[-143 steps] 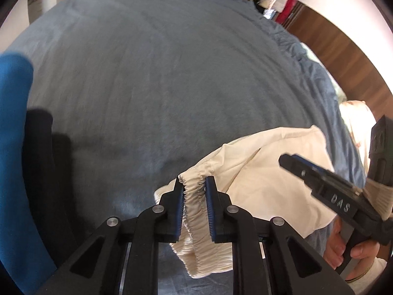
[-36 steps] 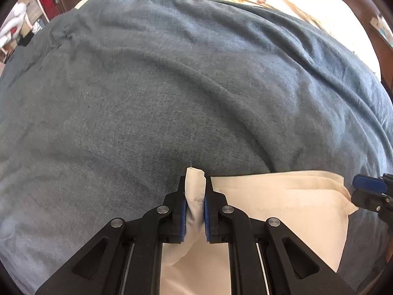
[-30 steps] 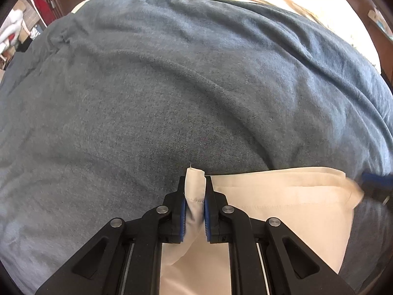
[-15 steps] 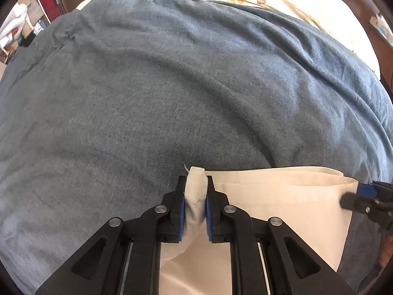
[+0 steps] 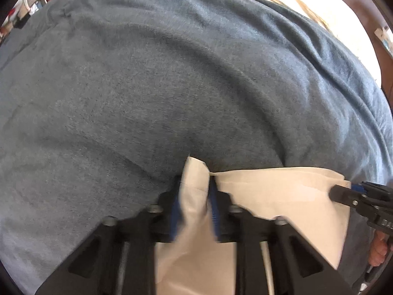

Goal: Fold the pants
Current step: 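Lift the shorts with the right tool and fold them over toward the left tool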

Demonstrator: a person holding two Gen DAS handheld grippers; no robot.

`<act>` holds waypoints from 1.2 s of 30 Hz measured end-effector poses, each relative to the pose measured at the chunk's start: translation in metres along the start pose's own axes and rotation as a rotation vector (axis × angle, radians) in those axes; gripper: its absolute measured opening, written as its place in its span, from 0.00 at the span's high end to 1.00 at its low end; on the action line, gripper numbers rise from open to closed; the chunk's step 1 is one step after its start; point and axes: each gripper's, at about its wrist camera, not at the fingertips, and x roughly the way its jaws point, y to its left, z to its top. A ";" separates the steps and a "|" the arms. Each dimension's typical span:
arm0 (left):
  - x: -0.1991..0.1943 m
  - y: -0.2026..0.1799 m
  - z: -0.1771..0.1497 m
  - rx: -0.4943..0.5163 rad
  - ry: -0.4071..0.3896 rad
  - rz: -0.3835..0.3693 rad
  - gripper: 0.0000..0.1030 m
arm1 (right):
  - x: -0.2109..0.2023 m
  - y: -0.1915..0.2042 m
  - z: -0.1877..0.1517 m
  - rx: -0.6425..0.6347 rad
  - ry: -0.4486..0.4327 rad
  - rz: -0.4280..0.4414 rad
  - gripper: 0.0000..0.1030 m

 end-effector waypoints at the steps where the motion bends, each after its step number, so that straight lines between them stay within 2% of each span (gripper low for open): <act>1: -0.003 0.000 0.000 -0.006 -0.007 -0.001 0.89 | 0.000 0.001 0.001 -0.006 -0.002 0.002 0.84; 4: -0.017 -0.003 -0.004 0.004 -0.044 0.012 0.90 | -0.005 0.007 0.004 -0.039 -0.016 0.004 0.90; 15: -0.107 -0.007 -0.019 0.037 -0.204 0.036 0.90 | -0.081 0.070 -0.005 -0.287 -0.176 -0.004 0.92; 22: -0.167 0.002 -0.060 0.025 -0.266 0.098 0.90 | -0.115 0.111 -0.019 -0.399 -0.225 0.036 0.92; 29: -0.202 0.013 -0.114 -0.010 -0.305 0.142 0.90 | -0.137 0.157 -0.067 -0.535 -0.246 0.098 0.91; 36: -0.214 0.032 -0.184 -0.062 -0.296 0.179 0.90 | -0.135 0.192 -0.132 -0.648 -0.222 0.156 0.91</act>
